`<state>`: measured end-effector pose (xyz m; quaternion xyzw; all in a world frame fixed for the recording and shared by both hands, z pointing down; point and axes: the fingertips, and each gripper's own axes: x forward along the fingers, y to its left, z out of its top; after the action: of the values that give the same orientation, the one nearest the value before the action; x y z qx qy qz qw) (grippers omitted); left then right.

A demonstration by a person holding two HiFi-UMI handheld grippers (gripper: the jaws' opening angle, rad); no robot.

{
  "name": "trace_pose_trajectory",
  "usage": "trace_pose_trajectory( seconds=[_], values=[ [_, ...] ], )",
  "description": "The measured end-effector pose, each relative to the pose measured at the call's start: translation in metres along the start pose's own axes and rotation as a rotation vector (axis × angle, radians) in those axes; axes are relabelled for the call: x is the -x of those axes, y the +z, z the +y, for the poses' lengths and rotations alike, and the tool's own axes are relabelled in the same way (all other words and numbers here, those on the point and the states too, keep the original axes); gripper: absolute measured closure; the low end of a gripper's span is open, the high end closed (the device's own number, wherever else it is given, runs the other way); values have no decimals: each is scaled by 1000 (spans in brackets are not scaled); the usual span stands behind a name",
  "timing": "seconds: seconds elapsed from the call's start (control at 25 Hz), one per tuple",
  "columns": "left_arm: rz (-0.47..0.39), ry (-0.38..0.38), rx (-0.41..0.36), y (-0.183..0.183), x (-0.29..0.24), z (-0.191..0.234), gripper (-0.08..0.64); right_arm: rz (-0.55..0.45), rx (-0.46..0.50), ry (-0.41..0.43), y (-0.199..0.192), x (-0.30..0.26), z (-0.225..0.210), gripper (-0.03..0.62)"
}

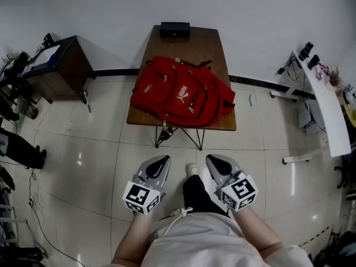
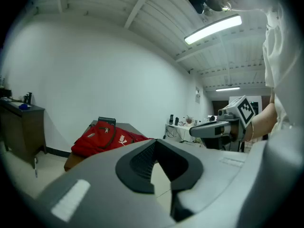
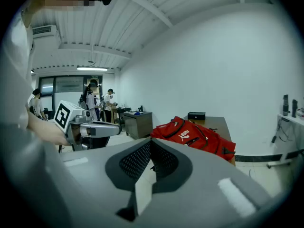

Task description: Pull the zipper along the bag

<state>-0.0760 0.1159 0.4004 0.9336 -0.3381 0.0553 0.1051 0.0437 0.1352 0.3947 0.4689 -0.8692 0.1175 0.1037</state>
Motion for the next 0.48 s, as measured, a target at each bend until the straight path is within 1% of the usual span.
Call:
trace_pose_trajectory(
  seconds=[0.12,0.2,0.32,0.48],
  values=[
    [32,-39,-28,1,-46,5,554,2,-27,1,6,-24,-39,584],
    [35,-52,-38,6,-81,12,554,4,-43,28,11,-44,-62,584],
    [37,-47,-39,12,-129,28,554,24,-34,72,14,-74,-92,584],
    [82,-23,-23,9,-178,53,554,68,-14,123,13,-111,-131,584]
  ],
)
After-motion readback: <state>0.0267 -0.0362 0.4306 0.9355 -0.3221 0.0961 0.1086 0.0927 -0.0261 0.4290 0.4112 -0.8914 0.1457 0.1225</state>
